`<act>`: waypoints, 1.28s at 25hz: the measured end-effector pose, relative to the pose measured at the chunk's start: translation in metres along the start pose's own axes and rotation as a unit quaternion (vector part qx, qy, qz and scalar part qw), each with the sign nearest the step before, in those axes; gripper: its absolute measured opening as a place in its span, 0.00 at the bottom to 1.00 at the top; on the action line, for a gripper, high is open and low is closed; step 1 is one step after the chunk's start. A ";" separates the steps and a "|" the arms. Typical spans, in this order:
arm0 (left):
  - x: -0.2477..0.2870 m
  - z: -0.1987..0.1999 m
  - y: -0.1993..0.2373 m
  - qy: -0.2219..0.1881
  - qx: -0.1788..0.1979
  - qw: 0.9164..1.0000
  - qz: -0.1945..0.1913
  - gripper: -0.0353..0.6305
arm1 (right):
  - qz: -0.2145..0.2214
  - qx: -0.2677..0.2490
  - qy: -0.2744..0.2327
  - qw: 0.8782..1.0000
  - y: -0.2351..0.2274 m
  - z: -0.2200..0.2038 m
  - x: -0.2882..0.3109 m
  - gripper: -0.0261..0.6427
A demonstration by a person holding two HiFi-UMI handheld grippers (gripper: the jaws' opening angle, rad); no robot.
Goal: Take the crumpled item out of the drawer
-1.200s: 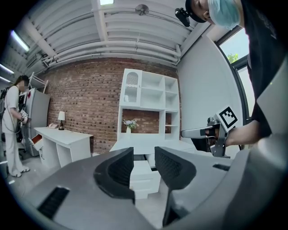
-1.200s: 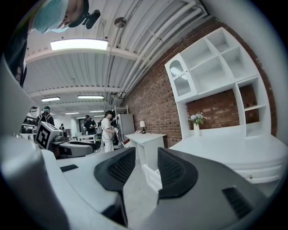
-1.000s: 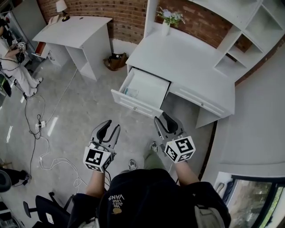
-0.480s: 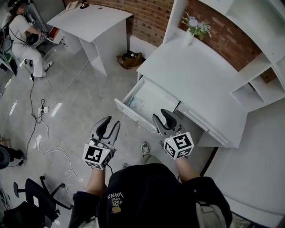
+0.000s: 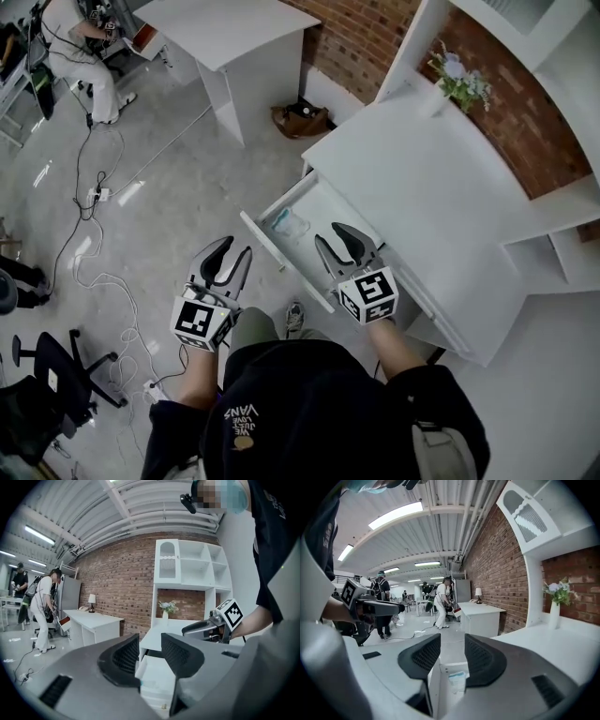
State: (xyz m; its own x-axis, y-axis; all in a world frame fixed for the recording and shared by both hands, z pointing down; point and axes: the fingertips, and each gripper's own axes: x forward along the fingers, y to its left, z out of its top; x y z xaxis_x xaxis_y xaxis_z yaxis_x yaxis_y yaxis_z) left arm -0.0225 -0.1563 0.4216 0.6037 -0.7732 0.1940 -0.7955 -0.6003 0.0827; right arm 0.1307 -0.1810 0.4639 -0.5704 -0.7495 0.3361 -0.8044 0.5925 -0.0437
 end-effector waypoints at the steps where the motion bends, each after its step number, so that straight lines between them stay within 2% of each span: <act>1: 0.004 -0.002 0.001 0.003 0.000 1.000 0.003 0.24 | 0.006 -0.003 0.008 1.000 -0.003 -0.006 0.008 0.24; 6: 0.021 -0.011 0.014 0.013 -0.009 1.000 0.009 0.24 | 0.025 -0.004 0.046 0.999 -0.013 -0.037 0.043 0.24; 16: 0.055 -0.029 0.054 0.032 -0.028 0.999 -0.017 0.24 | 0.033 -0.018 0.126 0.991 -0.020 -0.103 0.103 0.24; 23: 0.079 -0.045 0.078 0.049 -0.039 0.998 -0.032 0.24 | 0.049 -0.033 0.201 0.978 -0.022 -0.170 0.139 0.24; 32: 0.096 -0.070 0.099 0.069 -0.048 0.996 -0.044 0.24 | 0.096 -0.087 0.282 0.951 -0.014 -0.242 0.177 0.24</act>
State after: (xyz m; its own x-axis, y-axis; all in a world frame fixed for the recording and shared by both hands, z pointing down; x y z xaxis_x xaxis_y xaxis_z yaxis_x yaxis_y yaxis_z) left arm -0.0473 -0.2755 0.5166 0.6637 -0.6795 0.3128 -0.7452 -0.6370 0.1974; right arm 0.0809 -0.2509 0.7516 -0.4852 -0.3736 0.7905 -0.6267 0.7791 -0.0164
